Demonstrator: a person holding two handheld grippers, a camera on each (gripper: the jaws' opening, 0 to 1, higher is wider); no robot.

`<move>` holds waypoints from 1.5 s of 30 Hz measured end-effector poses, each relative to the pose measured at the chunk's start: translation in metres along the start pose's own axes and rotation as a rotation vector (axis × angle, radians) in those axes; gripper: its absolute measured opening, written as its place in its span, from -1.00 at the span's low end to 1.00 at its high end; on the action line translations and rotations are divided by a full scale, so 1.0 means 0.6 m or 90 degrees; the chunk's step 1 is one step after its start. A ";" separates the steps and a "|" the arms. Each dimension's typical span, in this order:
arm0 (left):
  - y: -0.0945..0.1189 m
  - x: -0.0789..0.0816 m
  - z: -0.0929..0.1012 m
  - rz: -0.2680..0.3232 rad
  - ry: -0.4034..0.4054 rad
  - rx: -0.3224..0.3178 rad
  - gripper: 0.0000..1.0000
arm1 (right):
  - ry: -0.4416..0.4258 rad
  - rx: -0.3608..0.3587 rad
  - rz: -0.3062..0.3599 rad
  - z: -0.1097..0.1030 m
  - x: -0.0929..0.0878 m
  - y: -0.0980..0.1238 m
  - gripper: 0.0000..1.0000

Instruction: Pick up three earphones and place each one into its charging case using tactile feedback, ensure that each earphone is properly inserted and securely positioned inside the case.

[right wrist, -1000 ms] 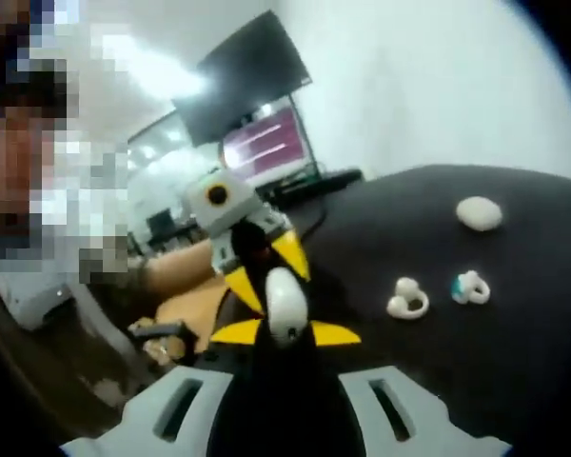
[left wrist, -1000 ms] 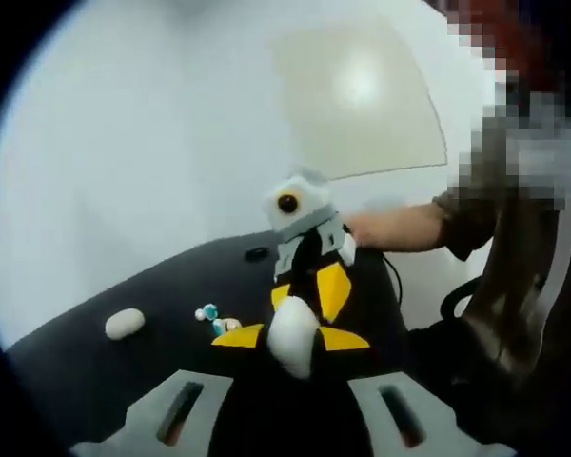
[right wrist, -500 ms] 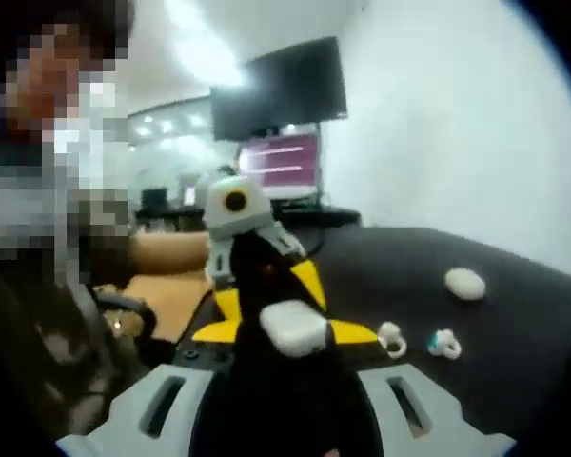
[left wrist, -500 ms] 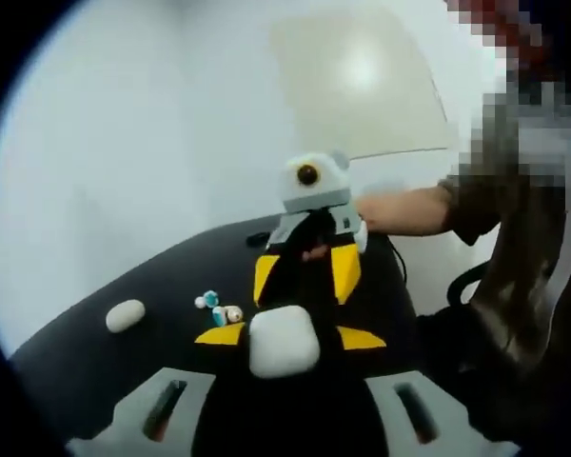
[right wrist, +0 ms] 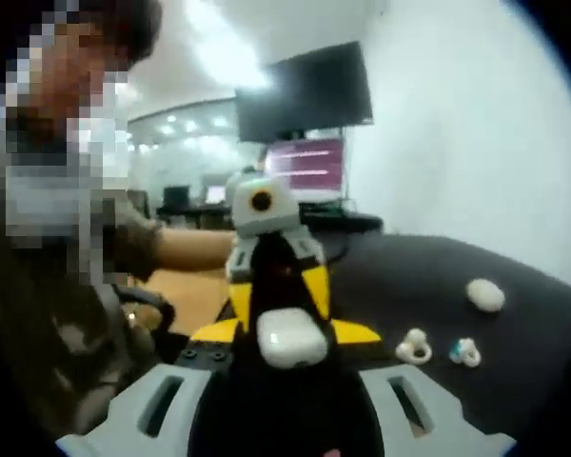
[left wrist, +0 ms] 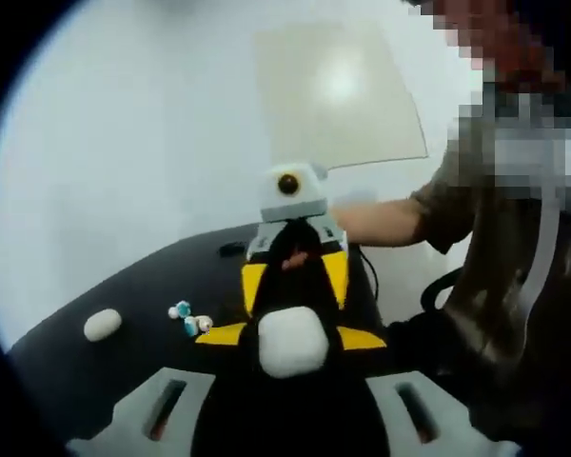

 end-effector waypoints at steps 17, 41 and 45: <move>0.061 -0.005 -0.103 0.137 0.191 0.294 -0.37 | -0.016 -0.024 -0.082 0.007 -0.019 -0.012 -0.16; 0.056 -0.006 -0.095 0.108 0.167 0.280 -0.37 | -0.014 -0.062 -0.128 0.001 -0.009 -0.040 -0.29; 0.059 -0.004 -0.096 0.110 0.165 0.282 -0.38 | 0.023 -0.115 -0.117 0.001 -0.002 -0.029 -0.31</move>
Point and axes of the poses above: the point that each gripper's makers call its tool centre point, and the gripper's own axes: y roughly backward along the fingers, z roughly to its right, x roughly out of its top, the point moved 9 cm from there along y, roughly backward along the fingers, and after that the axes turned 6 degrees about -y, right-handed, at the moved point
